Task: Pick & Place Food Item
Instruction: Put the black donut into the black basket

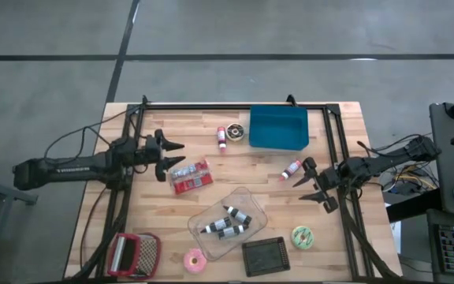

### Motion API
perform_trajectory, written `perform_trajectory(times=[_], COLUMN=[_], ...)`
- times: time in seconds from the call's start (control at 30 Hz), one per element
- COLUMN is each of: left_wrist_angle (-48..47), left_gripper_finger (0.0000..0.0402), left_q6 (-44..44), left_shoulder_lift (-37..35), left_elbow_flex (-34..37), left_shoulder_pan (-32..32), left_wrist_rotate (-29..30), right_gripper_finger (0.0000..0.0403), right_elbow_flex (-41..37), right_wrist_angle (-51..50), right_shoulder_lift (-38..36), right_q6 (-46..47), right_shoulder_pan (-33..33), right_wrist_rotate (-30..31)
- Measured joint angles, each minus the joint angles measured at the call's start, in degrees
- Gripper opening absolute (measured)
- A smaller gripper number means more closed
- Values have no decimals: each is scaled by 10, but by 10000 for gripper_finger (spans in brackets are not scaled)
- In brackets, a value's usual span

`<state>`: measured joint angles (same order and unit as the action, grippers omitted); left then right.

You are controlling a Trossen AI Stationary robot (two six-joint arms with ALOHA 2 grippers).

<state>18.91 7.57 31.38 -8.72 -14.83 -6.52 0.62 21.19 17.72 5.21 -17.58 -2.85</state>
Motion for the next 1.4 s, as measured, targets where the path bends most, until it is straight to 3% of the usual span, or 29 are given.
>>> perform_trajectory(times=[0.4,0.73,1.07,1.4], left_wrist_angle=[3,3,-3,-80], left_gripper_finger=[229,229,229,229], left_q6=[58,55,2,-63], left_shoulder_lift=[19,64,206,396], left_elbow_flex=[-1,-5,-88,-250], left_shoulder_pan=[0,0,0,-13], left_wrist_rotate=[-1,-6,-16,-24], right_gripper_finger=[208,208,208,208], right_elbow_flex=[0,0,-1,-1], right_wrist_angle=[0,0,1,19], right_shoulder_lift=[0,1,2,10], right_q6=[-10,-32,-34,2], right_shoulder_pan=[0,0,0,0], right_wrist_rotate=[0,0,12,25])
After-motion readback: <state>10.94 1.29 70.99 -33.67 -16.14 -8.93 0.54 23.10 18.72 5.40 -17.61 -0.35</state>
